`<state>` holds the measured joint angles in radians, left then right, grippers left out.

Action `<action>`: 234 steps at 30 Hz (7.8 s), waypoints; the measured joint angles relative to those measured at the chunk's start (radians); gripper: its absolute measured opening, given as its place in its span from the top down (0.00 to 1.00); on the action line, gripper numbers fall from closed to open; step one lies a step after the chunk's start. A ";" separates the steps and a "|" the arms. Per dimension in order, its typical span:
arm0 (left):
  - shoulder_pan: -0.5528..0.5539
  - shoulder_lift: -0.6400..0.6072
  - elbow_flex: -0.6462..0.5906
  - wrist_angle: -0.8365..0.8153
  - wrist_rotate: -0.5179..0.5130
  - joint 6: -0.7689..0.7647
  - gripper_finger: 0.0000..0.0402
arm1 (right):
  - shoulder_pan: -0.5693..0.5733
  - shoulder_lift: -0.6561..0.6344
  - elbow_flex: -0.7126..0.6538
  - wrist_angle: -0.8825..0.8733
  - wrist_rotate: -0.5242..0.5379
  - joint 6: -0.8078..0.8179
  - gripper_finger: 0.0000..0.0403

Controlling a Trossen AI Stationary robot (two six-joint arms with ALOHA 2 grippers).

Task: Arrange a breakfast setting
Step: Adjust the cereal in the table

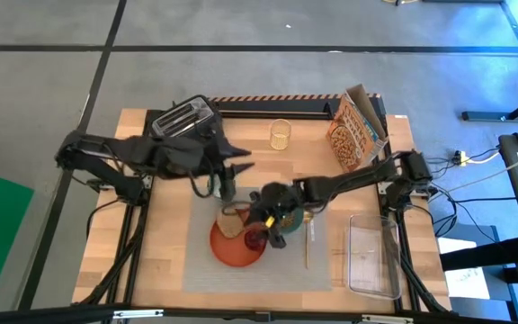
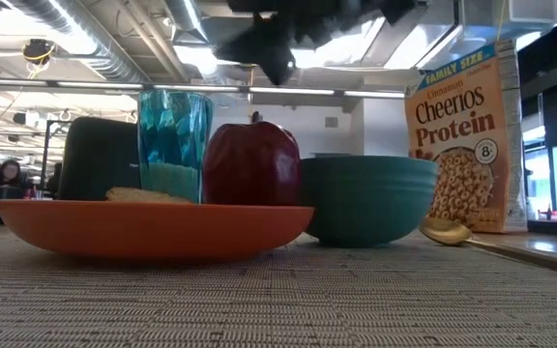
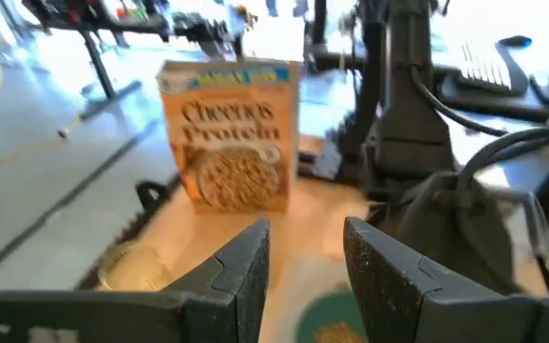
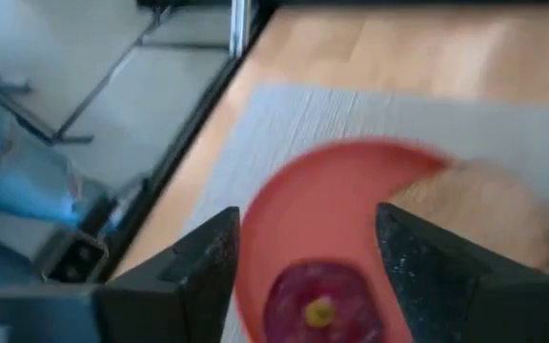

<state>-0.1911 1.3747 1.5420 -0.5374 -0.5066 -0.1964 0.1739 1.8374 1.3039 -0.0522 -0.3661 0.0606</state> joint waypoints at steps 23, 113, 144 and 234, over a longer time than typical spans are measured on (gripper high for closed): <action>0.142 -0.379 -0.362 0.363 0.183 0.228 0.83 | -0.228 -0.592 0.092 -0.202 0.050 0.011 0.85; 0.151 -1.373 -1.535 0.657 0.450 0.097 1.00 | -0.226 -1.828 -1.116 0.072 0.283 0.220 1.00; 0.152 -1.372 -1.535 0.580 0.298 0.041 1.00 | -0.226 -1.310 -0.765 -0.583 0.569 0.263 0.98; 0.151 -1.372 -1.534 0.590 0.228 0.075 1.00 | -0.975 -0.299 0.514 -1.502 0.362 0.140 1.00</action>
<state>-0.0399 0.0027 0.0082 0.0528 -0.2783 -0.1211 -0.8014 1.5383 1.8181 -1.5541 -0.0038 0.2001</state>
